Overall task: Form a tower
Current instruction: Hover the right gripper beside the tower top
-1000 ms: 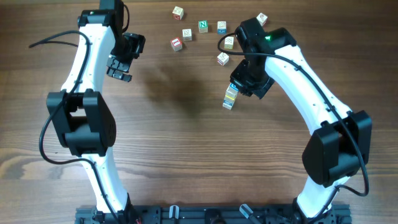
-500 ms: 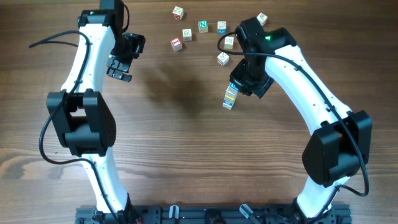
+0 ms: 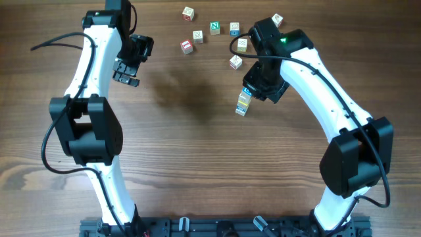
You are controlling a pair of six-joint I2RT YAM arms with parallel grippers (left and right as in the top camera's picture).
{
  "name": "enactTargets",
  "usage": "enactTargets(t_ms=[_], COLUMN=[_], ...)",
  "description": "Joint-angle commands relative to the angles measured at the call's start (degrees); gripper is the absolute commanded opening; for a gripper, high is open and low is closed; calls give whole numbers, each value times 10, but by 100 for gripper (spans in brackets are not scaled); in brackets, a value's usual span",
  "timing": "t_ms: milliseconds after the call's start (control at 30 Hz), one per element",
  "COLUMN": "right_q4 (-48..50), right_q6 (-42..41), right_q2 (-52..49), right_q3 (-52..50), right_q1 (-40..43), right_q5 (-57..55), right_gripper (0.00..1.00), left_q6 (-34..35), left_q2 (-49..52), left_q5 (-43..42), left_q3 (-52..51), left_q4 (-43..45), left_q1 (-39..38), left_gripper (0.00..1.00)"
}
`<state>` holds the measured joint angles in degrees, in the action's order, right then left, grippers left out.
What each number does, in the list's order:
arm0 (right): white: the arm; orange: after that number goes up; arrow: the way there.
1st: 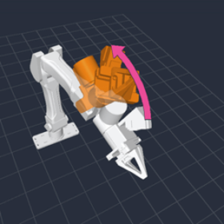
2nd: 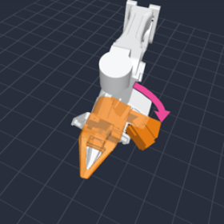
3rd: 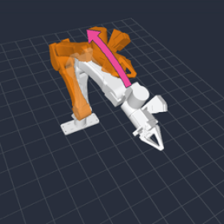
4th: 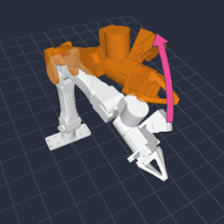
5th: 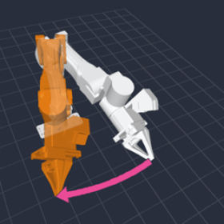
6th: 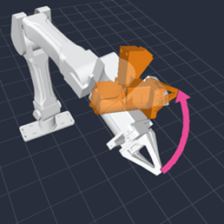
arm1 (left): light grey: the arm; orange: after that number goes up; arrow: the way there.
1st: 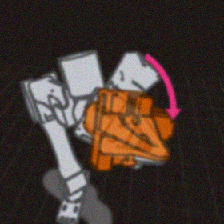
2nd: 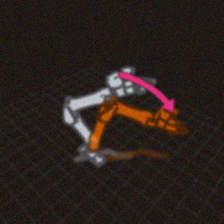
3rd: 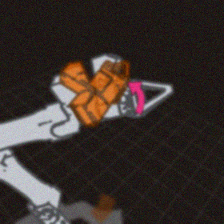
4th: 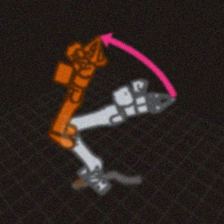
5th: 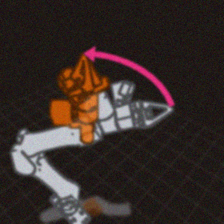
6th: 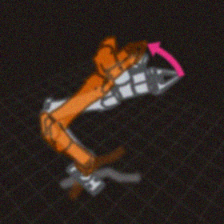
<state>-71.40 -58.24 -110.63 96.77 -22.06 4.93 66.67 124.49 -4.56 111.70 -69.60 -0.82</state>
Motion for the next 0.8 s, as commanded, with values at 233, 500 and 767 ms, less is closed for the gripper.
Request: enactTargets(t_ms=[233,500,767], right_q4=[2,2,3], right_q6=[12,10,8], right_q2=[-9,-9,-9], right_q3=[-3,-3,-3], right_q1=[3,15,19], right_q5=[-13,-21,-12], right_gripper=[4,5,4], left_q6=[-7,-7,-7], left_q2=[-17,-17,-17], left_q5=[6,6,5], left_q3=[-3,-3,-3], left_q4=[0,0,0], left_q1=[2,2,2], left_gripper=[100,100,100])
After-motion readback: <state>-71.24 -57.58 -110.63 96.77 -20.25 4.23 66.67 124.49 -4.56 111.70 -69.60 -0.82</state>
